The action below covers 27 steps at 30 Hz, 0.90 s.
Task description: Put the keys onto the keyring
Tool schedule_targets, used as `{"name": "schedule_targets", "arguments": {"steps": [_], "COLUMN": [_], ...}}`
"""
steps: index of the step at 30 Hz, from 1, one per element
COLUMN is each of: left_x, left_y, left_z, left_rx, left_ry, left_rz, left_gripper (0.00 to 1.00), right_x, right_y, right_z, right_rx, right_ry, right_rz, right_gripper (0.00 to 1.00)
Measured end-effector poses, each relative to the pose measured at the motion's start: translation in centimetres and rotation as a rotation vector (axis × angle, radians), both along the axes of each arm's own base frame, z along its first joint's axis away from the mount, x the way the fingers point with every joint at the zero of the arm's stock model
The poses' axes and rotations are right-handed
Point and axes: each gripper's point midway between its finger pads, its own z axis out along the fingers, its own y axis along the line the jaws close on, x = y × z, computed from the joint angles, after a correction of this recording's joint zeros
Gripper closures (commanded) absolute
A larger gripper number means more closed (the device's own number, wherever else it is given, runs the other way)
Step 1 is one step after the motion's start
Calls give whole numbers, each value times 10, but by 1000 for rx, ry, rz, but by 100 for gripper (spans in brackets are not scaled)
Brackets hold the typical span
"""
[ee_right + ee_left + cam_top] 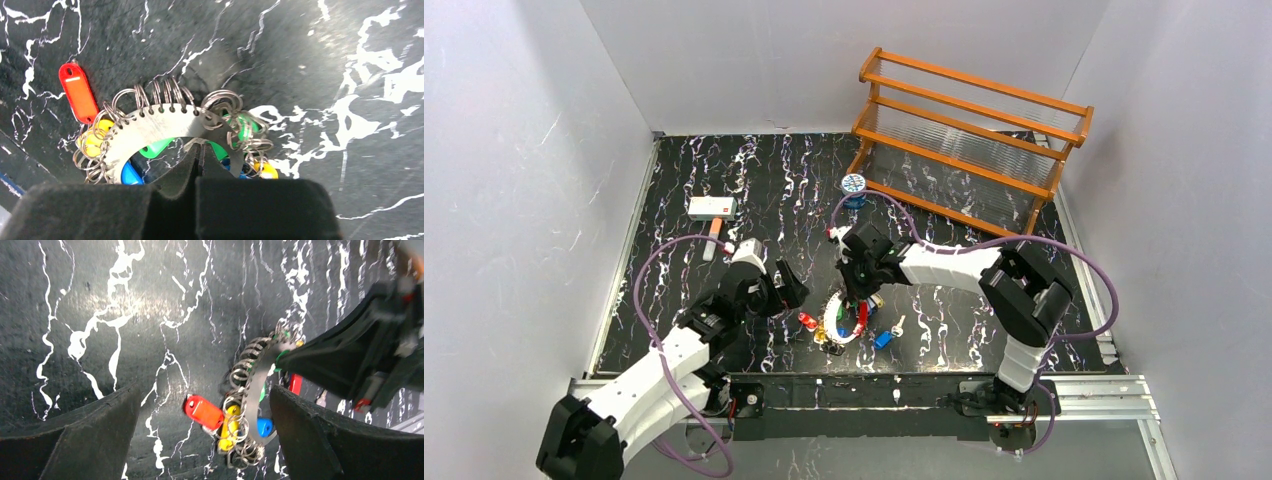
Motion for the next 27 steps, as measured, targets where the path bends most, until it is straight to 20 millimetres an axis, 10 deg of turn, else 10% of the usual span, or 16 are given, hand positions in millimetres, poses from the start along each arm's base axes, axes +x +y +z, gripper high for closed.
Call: {"name": "schedule_targets", "arguments": {"steps": [14, 27], "left_x": [-23, -55], "left_y": [-34, -78], "left_z": [-38, -34], "left_rx": [-102, -181], "left_ry": [129, 124], "left_rz": [-180, -365], "left_gripper": [32, 50], "right_x": [-2, -21], "right_y": [11, 15], "right_z": [38, 19], "right_rx": [168, 239], "right_ry": [-7, 160], "right_rz": [59, 72], "right_gripper": [92, 99]}}
